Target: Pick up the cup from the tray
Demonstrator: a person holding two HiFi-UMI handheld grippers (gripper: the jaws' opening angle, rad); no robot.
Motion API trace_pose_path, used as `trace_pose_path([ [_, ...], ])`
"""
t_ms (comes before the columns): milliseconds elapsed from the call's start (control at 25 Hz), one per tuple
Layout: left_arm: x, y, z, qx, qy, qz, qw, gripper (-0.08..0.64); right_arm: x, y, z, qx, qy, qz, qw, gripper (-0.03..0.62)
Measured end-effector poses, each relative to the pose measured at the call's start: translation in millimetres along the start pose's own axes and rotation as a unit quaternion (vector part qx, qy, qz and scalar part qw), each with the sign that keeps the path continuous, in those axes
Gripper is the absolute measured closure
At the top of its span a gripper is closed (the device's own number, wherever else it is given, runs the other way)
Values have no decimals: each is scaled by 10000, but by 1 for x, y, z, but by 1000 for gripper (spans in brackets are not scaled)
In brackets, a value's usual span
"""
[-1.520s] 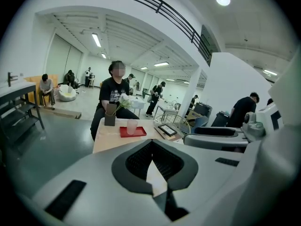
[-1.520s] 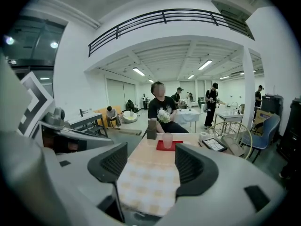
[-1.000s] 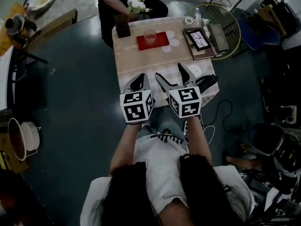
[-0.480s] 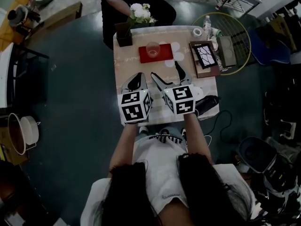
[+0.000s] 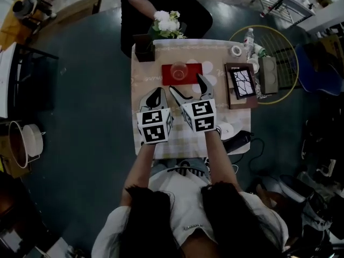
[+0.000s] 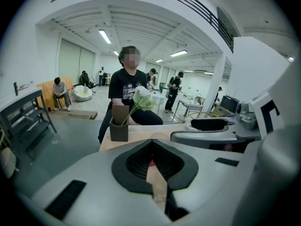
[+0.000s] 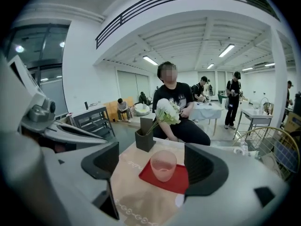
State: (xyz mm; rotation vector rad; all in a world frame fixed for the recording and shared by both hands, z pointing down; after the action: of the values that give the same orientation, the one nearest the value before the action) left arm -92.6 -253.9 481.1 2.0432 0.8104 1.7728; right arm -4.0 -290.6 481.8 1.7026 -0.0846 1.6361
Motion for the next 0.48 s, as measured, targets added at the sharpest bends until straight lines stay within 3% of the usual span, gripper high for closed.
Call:
trace_pose_path([
  [280, 5, 47, -9, -56, 103, -119, 9999, 554, 27, 50, 21, -70, -44, -402, 9992, 175],
  [480, 14, 72, -14, -91, -75, -214, 9997, 554, 43, 77, 28, -116, -164, -534, 9984, 175],
])
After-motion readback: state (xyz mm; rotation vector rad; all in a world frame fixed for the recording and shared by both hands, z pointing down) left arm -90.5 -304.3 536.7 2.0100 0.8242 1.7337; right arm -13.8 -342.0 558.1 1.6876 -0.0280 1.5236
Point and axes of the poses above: the fingertips, and each gripper's own axes: y forward along the fingers, z to its right, x out of its underside, the point moved 2 cm from there along -y, backward along the fingers, and after that the axes turned 3 degrees about z, right-handed, at the moved point
